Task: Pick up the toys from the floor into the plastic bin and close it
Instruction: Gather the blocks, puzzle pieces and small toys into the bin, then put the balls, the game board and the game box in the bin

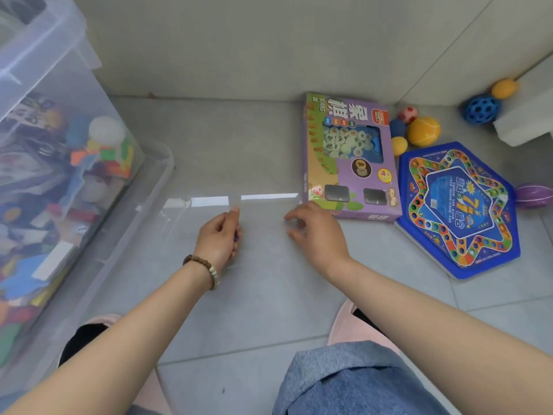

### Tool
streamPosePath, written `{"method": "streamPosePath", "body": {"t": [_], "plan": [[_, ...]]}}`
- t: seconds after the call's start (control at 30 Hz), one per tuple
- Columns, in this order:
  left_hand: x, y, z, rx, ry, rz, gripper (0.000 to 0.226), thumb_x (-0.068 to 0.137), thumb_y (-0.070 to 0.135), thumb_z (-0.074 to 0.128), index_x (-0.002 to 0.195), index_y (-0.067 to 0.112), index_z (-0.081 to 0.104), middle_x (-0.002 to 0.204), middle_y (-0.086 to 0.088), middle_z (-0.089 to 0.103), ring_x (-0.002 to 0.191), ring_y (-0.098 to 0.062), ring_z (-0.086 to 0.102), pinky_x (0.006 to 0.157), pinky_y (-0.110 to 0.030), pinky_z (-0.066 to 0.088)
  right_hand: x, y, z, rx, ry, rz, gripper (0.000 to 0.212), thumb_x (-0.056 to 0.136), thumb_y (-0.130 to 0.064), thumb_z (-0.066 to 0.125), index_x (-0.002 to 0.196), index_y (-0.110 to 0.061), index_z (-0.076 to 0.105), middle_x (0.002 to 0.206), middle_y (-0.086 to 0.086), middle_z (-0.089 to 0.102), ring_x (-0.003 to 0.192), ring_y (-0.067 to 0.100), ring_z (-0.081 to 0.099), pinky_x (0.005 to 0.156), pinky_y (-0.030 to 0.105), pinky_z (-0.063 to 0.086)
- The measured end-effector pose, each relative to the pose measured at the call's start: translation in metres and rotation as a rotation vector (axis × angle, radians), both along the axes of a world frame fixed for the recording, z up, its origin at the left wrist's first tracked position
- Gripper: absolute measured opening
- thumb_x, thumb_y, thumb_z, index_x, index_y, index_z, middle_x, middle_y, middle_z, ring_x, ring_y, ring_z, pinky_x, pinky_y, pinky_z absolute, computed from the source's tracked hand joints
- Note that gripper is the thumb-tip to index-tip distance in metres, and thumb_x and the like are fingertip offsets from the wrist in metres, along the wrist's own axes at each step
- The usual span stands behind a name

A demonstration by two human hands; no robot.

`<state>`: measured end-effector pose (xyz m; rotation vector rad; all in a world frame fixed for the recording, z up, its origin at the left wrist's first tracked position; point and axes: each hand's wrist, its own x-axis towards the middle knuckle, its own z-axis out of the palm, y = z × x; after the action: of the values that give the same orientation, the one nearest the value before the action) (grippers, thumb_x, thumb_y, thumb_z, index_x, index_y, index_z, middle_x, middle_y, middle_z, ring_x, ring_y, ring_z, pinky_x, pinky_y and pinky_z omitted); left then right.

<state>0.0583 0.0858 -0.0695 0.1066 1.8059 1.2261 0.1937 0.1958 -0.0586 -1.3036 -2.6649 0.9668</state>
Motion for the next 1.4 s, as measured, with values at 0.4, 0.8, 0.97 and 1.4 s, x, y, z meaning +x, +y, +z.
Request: {"method": "streamPosePath", "body": {"t": [0.4, 0.8, 0.97, 1.4], "plan": [[-0.029, -0.009, 0.096, -0.023, 0.164, -0.306, 0.043, 0.094, 0.036, 0.05, 0.059, 0.011, 0.041, 0.057, -0.002, 0.044, 0.044, -0.015, 0.034, 0.034, -0.013, 0.028, 0.019, -0.014, 0.003, -0.322, 0.085, -0.459, 0.026, 0.073, 0.013, 0.056, 0.082, -0.011, 0.06, 0.091, 0.005, 0.059, 0.073, 0.018, 0.054, 0.063, 0.017, 0.042], [-0.112, -0.066, 0.255, 0.071, 0.457, -0.227, 0.037, 0.093, 0.038, 0.049, 0.064, 0.015, 0.046, 0.062, -0.003, 0.045, 0.048, -0.014, 0.038, 0.04, -0.017, 0.032, -0.098, -0.053, 0.217, -0.908, 0.698, -0.191, 0.024, 0.078, 0.014, 0.063, 0.083, -0.009, 0.059, 0.089, 0.006, 0.06, 0.071, 0.013, 0.061, 0.065, 0.016, 0.055], [-0.171, -0.139, 0.287, -0.163, 0.671, -0.202, 0.033, 0.09, 0.04, 0.053, 0.108, 0.012, 0.058, 0.093, -0.008, 0.065, 0.074, -0.023, 0.06, 0.065, -0.031, 0.051, -0.176, -0.114, 0.273, -0.932, 0.56, 0.117, 0.025, 0.08, 0.012, 0.063, 0.096, -0.008, 0.06, 0.099, 0.009, 0.062, 0.076, 0.008, 0.063, 0.069, 0.019, 0.057], [-0.136, -0.075, 0.284, -0.238, 0.946, -0.602, 0.077, 0.088, 0.053, 0.047, 0.147, 0.009, 0.024, 0.154, -0.009, 0.024, 0.142, -0.024, 0.021, 0.116, -0.034, 0.019, -0.079, -0.016, 0.234, -0.333, 0.174, -0.01, 0.069, 0.076, -0.04, 0.074, 0.136, -0.023, 0.046, 0.141, -0.001, 0.044, 0.125, 0.015, 0.045, 0.097, 0.021, 0.037]]}}
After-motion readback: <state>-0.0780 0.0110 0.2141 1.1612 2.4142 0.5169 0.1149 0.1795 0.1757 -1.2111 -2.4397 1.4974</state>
